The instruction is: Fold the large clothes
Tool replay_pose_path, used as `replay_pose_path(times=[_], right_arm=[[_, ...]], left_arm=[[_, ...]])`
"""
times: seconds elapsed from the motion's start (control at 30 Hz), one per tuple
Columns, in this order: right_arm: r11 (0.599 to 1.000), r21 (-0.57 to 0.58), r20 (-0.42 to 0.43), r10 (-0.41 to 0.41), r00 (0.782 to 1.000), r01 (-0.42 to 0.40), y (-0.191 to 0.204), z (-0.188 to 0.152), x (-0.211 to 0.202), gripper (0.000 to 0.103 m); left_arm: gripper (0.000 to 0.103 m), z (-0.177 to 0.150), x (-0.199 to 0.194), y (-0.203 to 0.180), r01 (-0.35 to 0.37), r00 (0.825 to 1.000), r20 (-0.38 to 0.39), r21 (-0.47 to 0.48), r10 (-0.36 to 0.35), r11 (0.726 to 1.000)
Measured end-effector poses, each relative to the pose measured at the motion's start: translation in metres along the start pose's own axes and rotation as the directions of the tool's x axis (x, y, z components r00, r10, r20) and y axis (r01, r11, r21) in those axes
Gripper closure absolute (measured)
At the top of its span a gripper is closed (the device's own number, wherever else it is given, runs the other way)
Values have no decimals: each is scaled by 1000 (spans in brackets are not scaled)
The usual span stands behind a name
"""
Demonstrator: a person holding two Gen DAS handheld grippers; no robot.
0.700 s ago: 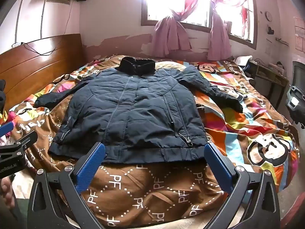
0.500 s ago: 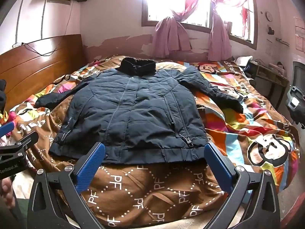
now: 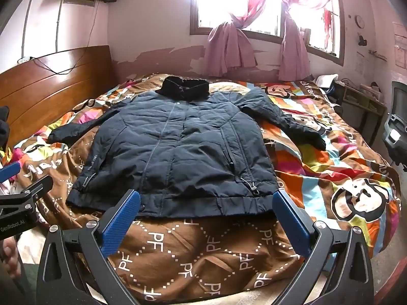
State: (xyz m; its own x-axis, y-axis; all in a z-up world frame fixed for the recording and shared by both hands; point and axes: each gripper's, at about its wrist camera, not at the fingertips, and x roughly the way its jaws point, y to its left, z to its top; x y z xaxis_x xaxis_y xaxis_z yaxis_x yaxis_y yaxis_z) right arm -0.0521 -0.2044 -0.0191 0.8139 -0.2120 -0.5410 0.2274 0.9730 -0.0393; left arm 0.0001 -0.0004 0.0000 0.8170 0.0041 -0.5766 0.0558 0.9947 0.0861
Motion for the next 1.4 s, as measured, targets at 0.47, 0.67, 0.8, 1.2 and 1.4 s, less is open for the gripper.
replay_pose_path(times=[0.47, 0.67, 0.8, 1.2, 1.4], right_arm=[[1000, 1, -8, -3, 1000, 3, 5, 0, -3, 1], [1000, 4, -5, 1, 1000, -1, 1, -3, 0, 1], [1000, 3, -4, 2, 1000, -2, 1, -3, 0, 1], [1000, 5, -8, 5, 1000, -5, 1, -4, 0, 1], [1000, 4, -9, 5, 1000, -5, 0, -3, 1, 1]], left_arm=[[0, 0, 1, 0, -3, 1000, 3, 1, 3, 1000], [0, 0, 0, -1, -4, 1000, 1, 5, 4, 1000], [0, 1, 0, -1, -3, 1000, 0, 4, 3, 1000], [0, 0, 2, 0, -7, 1000, 3, 4, 7, 1000], [0, 0, 0, -1, -5, 1000, 4, 7, 5, 1000]])
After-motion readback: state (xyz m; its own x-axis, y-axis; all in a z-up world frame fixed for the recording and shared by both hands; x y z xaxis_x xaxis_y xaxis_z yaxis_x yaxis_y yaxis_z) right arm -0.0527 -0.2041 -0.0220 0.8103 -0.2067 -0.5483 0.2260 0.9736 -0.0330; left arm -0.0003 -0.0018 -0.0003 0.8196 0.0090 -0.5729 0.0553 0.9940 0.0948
